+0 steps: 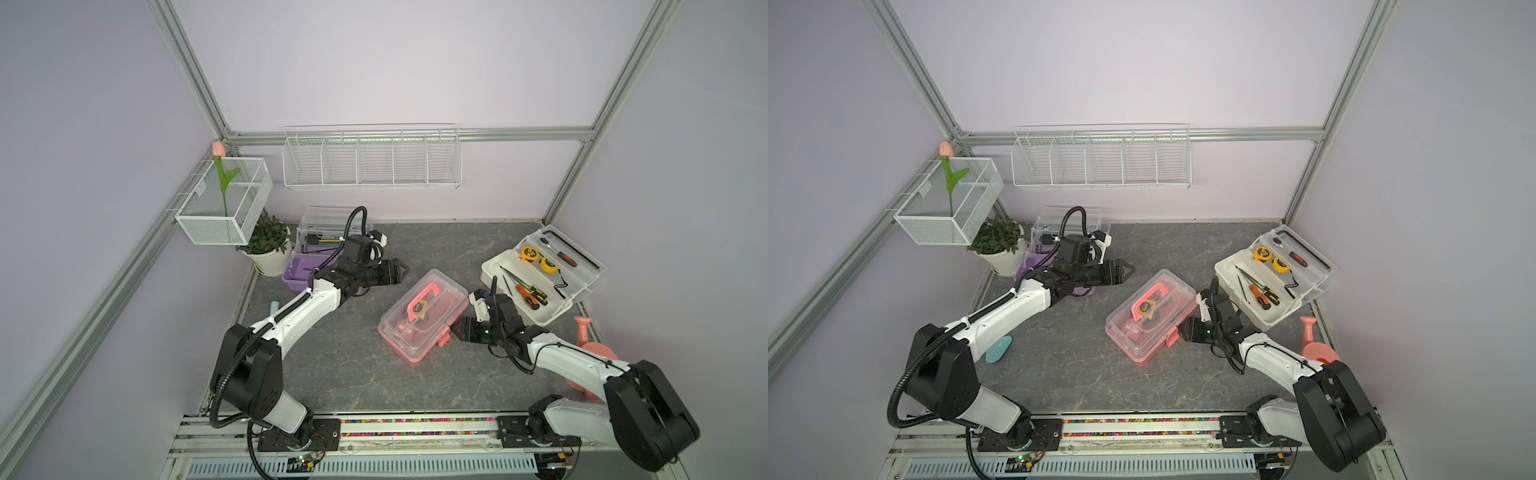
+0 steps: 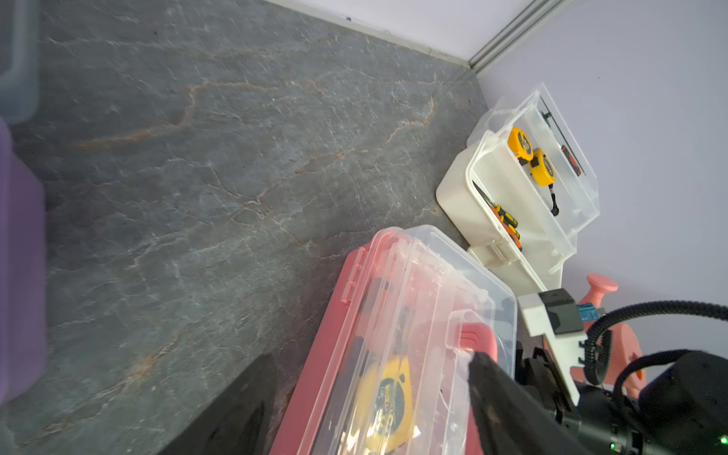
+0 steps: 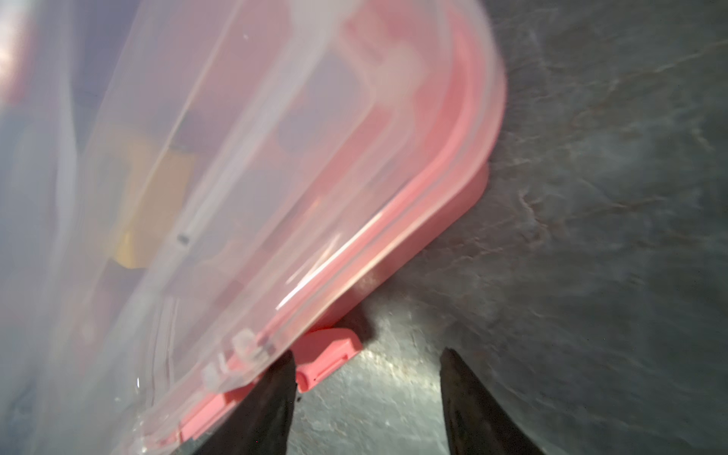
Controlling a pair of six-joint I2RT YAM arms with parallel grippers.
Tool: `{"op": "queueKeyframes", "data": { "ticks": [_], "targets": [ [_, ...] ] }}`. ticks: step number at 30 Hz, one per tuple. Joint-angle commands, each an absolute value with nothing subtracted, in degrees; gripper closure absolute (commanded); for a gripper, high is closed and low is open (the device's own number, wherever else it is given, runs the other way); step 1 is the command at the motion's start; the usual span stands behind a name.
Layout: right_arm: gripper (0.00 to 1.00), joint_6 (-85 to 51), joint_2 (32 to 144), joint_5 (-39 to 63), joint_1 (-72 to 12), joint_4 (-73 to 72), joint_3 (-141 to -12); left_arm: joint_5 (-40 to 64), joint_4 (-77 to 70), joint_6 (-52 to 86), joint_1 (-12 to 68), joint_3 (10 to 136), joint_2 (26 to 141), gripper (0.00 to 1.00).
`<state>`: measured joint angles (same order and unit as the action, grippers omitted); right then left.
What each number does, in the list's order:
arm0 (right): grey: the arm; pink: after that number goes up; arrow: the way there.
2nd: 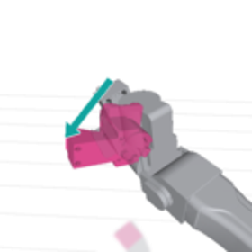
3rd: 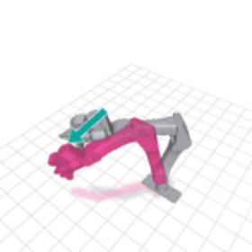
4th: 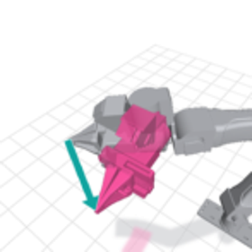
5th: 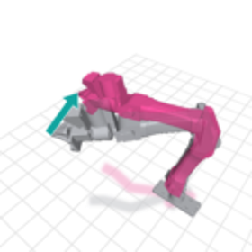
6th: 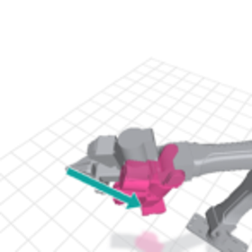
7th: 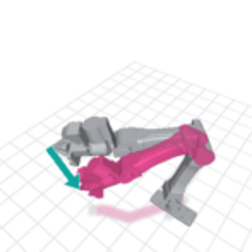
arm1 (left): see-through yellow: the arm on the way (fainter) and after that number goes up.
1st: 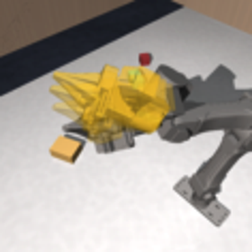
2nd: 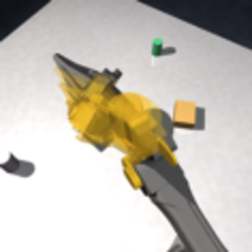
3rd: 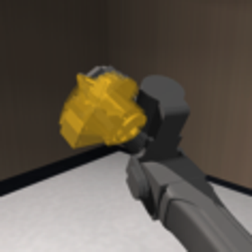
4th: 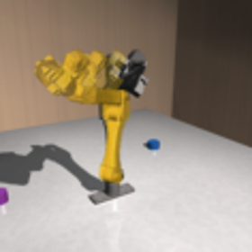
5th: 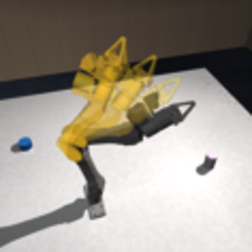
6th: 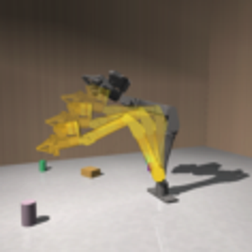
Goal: Close toolboxes
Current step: Move the toolbox to the center of the board.
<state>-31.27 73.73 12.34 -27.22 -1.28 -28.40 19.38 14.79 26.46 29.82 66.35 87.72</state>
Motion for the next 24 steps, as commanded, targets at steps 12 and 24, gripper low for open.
{"op": "queueKeyframes", "data": {
  "ticks": [12, 24],
  "targets": [
    [0.4, -34.7, 89.8, 15.9, -35.4, -19.1, -37.1, 17.5, 14.1, 25.9, 24.1, 60.0, 91.2, 0.21],
    [0.37, -16.7, 82.8, 11.8, -38.3, -17.3, -33.2, 10.5, 20.4, 22.6, 24.1, 63.6, 87.6, 0.2]
  ]
}}
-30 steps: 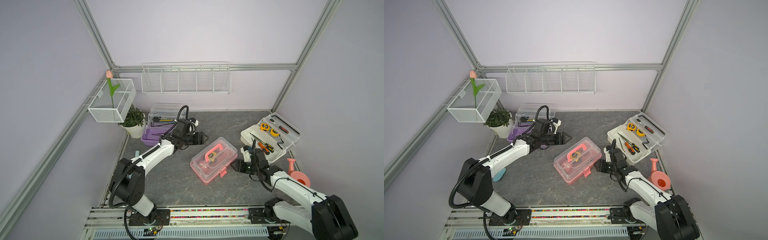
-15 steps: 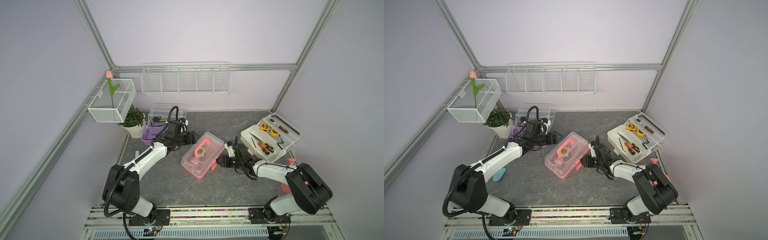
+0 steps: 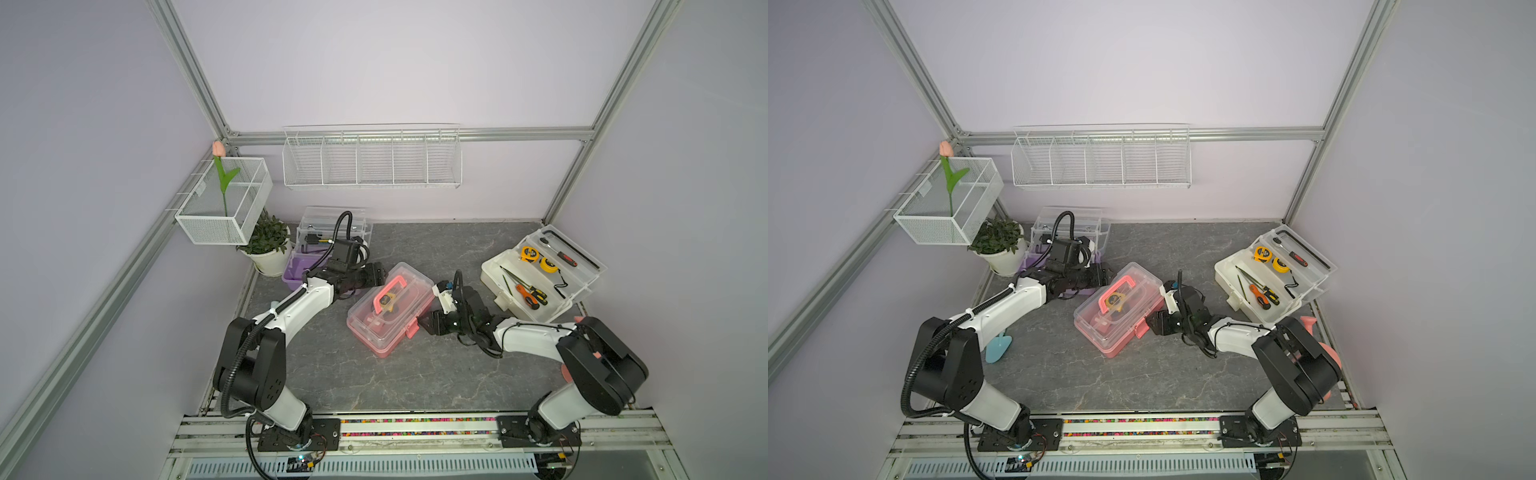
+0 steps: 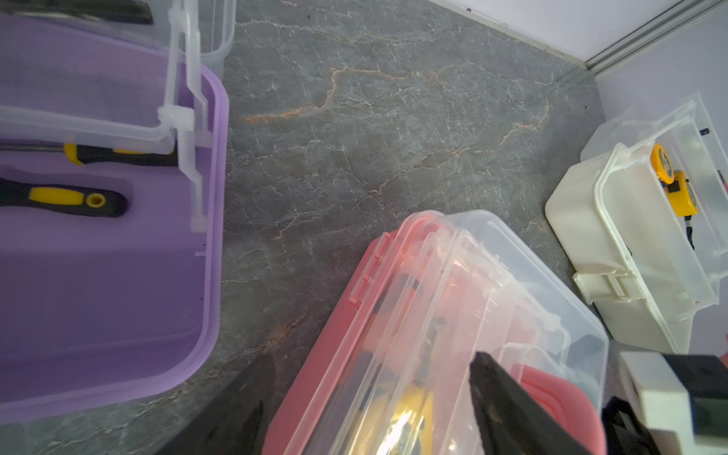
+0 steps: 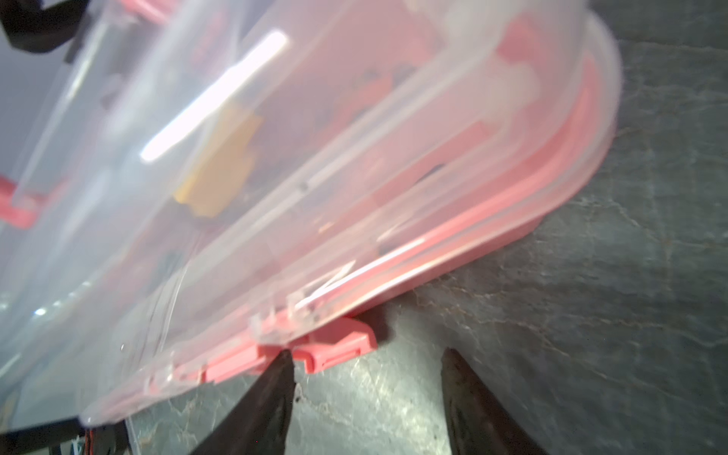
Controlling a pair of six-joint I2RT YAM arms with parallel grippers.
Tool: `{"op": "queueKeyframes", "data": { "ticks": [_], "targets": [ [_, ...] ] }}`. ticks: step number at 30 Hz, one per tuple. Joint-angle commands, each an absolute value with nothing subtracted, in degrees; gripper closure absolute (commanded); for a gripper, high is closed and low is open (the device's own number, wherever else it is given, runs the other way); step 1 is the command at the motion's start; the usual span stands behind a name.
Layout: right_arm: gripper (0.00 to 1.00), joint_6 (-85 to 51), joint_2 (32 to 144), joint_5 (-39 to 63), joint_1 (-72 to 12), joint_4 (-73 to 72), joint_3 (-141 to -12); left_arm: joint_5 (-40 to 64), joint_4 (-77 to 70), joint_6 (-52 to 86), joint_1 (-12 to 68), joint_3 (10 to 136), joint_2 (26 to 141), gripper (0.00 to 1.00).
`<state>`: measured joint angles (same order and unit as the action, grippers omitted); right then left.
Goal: Close toolboxes
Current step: Move the toolbox to the center of the board.
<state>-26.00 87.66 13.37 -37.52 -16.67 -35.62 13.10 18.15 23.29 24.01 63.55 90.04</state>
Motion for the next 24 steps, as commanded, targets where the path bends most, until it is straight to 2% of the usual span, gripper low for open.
{"op": "queueKeyframes", "data": {
  "ticks": [1, 8, 14, 24],
  "targets": [
    [0.36, -14.0, 81.3, 11.6, -38.7, -17.3, -32.3, 10.6, 20.1, 23.2, 24.0, 63.0, 87.3, 0.2],
    [0.3, 1.0, 78.6, 9.6, -44.0, -24.1, -26.4, 13.8, 17.4, 26.1, 24.3, 59.9, 88.9, 0.21],
    [0.24, 5.9, 83.5, 7.2, -45.4, -30.3, -24.6, 14.5, 17.8, 25.4, 24.9, 59.6, 88.9, 0.21],
    [0.22, 9.9, 97.3, 4.7, -47.7, -52.5, -21.3, 13.5, 18.0, 25.9, 25.2, 55.9, 86.2, 0.22]
  ]
}}
